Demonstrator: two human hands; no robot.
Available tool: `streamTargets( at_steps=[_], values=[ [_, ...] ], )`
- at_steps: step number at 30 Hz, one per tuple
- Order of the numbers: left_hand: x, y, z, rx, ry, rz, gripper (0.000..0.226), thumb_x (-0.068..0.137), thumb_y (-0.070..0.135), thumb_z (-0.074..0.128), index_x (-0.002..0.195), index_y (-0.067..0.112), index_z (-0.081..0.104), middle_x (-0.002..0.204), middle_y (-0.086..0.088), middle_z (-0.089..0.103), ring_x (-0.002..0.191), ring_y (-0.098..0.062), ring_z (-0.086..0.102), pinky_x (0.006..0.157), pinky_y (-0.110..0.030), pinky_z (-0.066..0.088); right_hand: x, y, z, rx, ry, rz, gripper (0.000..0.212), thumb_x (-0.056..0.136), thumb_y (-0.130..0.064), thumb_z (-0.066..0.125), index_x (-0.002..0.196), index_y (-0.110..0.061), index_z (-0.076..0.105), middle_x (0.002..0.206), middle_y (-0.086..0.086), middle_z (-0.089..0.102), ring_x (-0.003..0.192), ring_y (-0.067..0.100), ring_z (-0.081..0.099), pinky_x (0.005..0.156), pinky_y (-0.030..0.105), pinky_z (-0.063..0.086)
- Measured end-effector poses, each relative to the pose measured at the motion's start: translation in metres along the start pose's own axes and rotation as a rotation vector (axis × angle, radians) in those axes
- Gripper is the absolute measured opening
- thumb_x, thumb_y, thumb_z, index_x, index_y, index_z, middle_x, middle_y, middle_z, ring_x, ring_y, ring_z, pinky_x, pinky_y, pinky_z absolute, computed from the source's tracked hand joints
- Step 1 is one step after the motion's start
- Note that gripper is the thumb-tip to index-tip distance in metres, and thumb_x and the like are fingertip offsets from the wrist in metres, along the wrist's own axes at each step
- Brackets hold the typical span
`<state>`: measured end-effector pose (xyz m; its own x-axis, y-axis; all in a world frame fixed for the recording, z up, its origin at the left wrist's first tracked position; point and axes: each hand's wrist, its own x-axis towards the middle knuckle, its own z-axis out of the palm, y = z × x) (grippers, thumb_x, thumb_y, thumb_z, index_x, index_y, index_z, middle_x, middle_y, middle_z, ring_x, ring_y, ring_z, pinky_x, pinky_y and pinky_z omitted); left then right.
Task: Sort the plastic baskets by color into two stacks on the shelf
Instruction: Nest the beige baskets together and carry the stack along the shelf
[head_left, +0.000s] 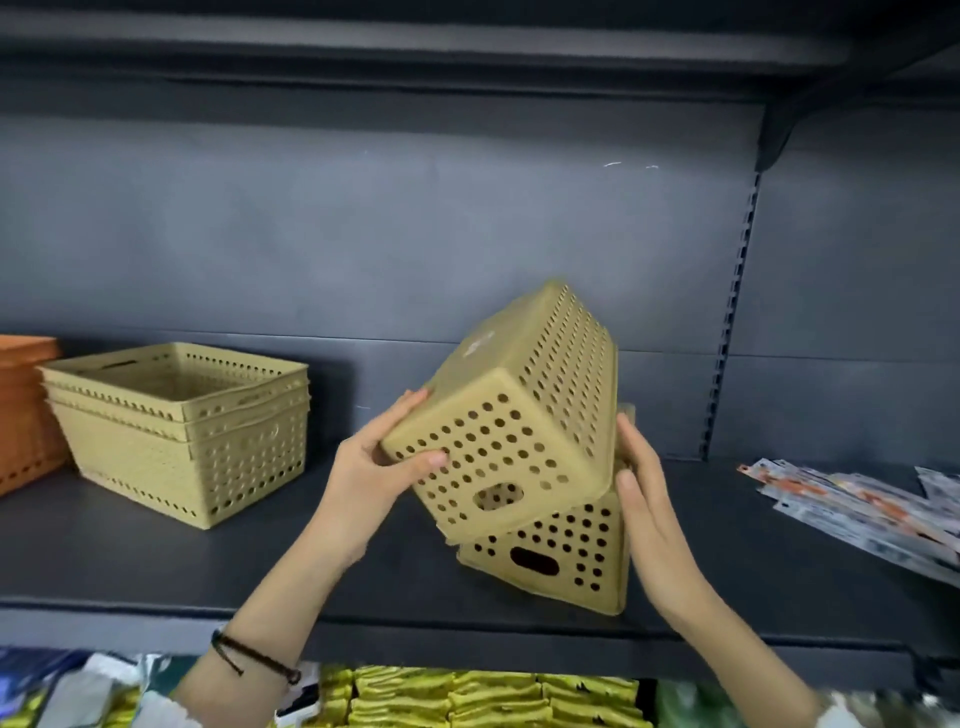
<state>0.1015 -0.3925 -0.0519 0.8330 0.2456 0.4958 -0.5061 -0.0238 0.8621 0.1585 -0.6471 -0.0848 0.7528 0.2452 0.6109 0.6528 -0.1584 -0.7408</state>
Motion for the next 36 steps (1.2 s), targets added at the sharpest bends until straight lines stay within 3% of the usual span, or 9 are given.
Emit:
streamTargets(
  at_steps=[4,12,16,19,22,26,29,33,36],
  values=[
    [0.007,0.017,-0.013,-0.279,0.061,-0.021,0.057,0.062,0.038,0.082,0.114,0.021,0.065,0.106,-0.001,0.074,0.093,-0.015,0.070,0.070,-0.033,0.058,0.033,-0.020,0.010,-0.074,-0.048,0.055,0.037,0.091,-0.065,0.023,0.125,-0.075,0.010,0.131,-0.061,0.009,0.132,-0.024,0.009,0.119,0.047,0.004],
    [0.002,0.029,-0.033,-0.703,0.195,-0.466,0.041,0.091,0.040,0.055,0.112,0.009,0.071,0.115,-0.014,0.071,0.098,-0.029,0.071,0.060,-0.031,0.060,0.063,-0.021,-0.002,0.075,0.067,0.077,0.078,0.081,-0.066,0.042,0.149,-0.043,0.013,0.154,-0.024,0.020,0.143,0.002,0.021,0.118,0.040,0.020],
    [0.007,0.029,-0.041,-0.601,0.129,-0.610,0.051,0.092,0.043,0.051,0.111,-0.001,0.068,0.120,-0.031,0.062,0.084,-0.035,0.073,0.056,-0.028,0.060,0.076,-0.029,-0.003,0.167,0.047,0.055,0.073,0.087,-0.054,0.047,0.150,-0.040,0.013,0.134,-0.031,0.040,0.113,-0.022,0.043,0.103,0.020,0.030],
    [0.013,0.027,-0.042,-0.360,0.088,-0.583,0.070,0.088,0.066,0.034,0.120,0.009,0.061,0.114,-0.027,0.067,0.092,-0.037,0.071,0.064,-0.039,0.061,0.081,-0.030,0.003,0.208,0.109,0.027,0.058,0.093,-0.041,0.049,0.147,-0.032,0.029,0.113,-0.041,0.046,0.093,-0.033,0.048,0.079,-0.002,0.038],
    [0.021,0.031,-0.045,-0.168,0.148,-0.467,0.075,0.083,0.078,0.023,0.131,0.028,0.053,0.127,-0.009,0.063,0.114,-0.033,0.060,0.089,-0.051,0.052,0.085,-0.036,0.009,0.282,0.132,0.011,0.051,0.094,-0.036,0.050,0.143,-0.030,0.036,0.114,-0.031,0.053,0.092,-0.028,0.054,0.070,-0.004,0.041],
    [0.029,0.051,-0.049,-0.016,0.291,-0.110,0.065,0.089,0.070,0.011,0.137,0.041,0.044,0.131,0.015,0.059,0.119,-0.001,0.053,0.109,-0.036,0.034,0.096,-0.056,0.022,0.315,0.130,-0.037,0.044,0.095,-0.036,0.047,0.139,-0.032,0.039,0.114,-0.026,0.056,0.091,-0.023,0.057,0.069,0.000,0.044],
    [0.024,0.062,-0.067,0.128,0.283,0.045,0.063,0.093,0.059,0.003,0.147,0.038,0.029,0.120,0.028,0.055,0.099,0.022,0.052,0.100,-0.015,0.035,0.096,-0.069,0.042,0.301,0.158,-0.082,0.045,0.090,-0.046,0.045,0.134,-0.035,0.041,0.111,-0.028,0.060,0.094,-0.020,0.058,0.076,0.008,0.046],
    [0.019,0.079,-0.123,0.265,0.229,0.223,0.088,0.072,0.080,0.012,0.150,0.041,0.010,0.146,0.026,0.034,0.122,0.024,0.035,0.099,-0.003,0.027,0.090,-0.087,0.089,0.316,0.165,-0.192,0.051,0.086,-0.046,0.046,0.135,-0.032,0.037,0.122,-0.021,0.058,0.108,-0.011,0.057,0.086,0.009,0.045],
    [0.027,0.095,-0.171,0.303,0.218,0.239,0.108,0.055,0.088,0.019,0.148,0.033,0.020,0.123,0.035,0.042,0.091,0.039,0.040,0.074,0.009,0.033,0.092,-0.103,0.136,0.351,0.159,-0.249,0.048,0.086,-0.043,0.049,0.132,-0.037,0.035,0.118,-0.020,0.061,0.110,-0.006,0.058,0.087,0.011,0.045]
  ],
)
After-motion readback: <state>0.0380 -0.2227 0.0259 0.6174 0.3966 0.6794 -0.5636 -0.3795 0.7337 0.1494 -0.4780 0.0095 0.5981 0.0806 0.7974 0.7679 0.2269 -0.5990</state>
